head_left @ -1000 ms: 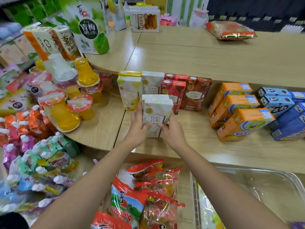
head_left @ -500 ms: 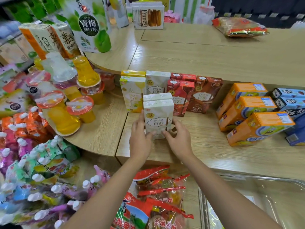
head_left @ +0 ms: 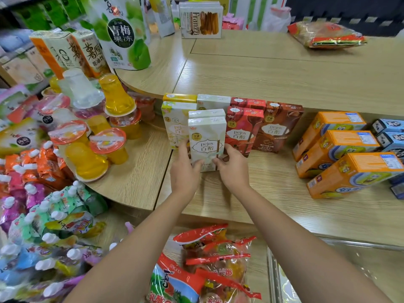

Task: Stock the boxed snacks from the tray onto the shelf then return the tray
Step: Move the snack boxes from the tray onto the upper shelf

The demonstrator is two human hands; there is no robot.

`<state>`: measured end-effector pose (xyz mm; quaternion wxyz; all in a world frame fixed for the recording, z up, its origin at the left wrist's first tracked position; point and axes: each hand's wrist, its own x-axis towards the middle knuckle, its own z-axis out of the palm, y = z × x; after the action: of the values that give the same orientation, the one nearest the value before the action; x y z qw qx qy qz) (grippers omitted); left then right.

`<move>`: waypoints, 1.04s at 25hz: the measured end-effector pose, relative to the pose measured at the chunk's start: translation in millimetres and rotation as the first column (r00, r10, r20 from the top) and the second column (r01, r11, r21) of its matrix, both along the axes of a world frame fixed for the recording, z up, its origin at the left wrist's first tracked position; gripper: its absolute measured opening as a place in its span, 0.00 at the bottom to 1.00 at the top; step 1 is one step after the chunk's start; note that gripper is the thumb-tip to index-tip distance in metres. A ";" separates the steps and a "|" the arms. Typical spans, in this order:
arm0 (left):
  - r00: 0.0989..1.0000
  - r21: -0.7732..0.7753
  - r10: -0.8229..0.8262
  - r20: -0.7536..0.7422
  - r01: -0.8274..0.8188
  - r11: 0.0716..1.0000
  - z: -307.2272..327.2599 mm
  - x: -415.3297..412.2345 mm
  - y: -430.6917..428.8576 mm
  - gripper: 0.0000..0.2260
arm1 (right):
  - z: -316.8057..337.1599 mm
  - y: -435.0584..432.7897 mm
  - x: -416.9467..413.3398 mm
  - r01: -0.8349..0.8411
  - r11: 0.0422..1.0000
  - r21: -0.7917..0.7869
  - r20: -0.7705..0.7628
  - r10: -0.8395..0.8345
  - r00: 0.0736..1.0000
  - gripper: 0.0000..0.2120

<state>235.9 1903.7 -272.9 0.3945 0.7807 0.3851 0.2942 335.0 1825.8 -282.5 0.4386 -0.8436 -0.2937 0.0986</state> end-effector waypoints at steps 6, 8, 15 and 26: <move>0.999 0.027 -0.045 -0.006 0.045 0.999 -3.9 16.5 -3.3 0.30 | -1.4 -3.1 11.2 0.057 0.998 -0.021 -0.009 -0.057 0.998 0.16; 0.999 0.023 -0.048 0.004 0.048 0.999 -6.8 20.3 -1.4 0.31 | -0.7 -4.2 13.2 0.061 0.998 -0.021 -0.003 -0.061 0.998 0.15; 0.999 0.057 -0.042 -0.011 0.043 0.997 -6.1 26.8 12.1 0.29 | 4.0 2.6 14.1 0.085 0.996 0.015 -0.011 -0.085 0.996 0.17; 0.999 0.031 0.019 0.040 -0.020 0.999 -9.0 37.2 27.6 0.19 | 11.2 19.6 18.4 0.196 0.980 -0.024 0.019 -0.195 0.981 0.15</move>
<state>273.1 1931.2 -281.9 0.3868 0.7771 0.3800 0.3196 353.3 1845.5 -271.3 0.4326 -0.8748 -0.2118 0.0519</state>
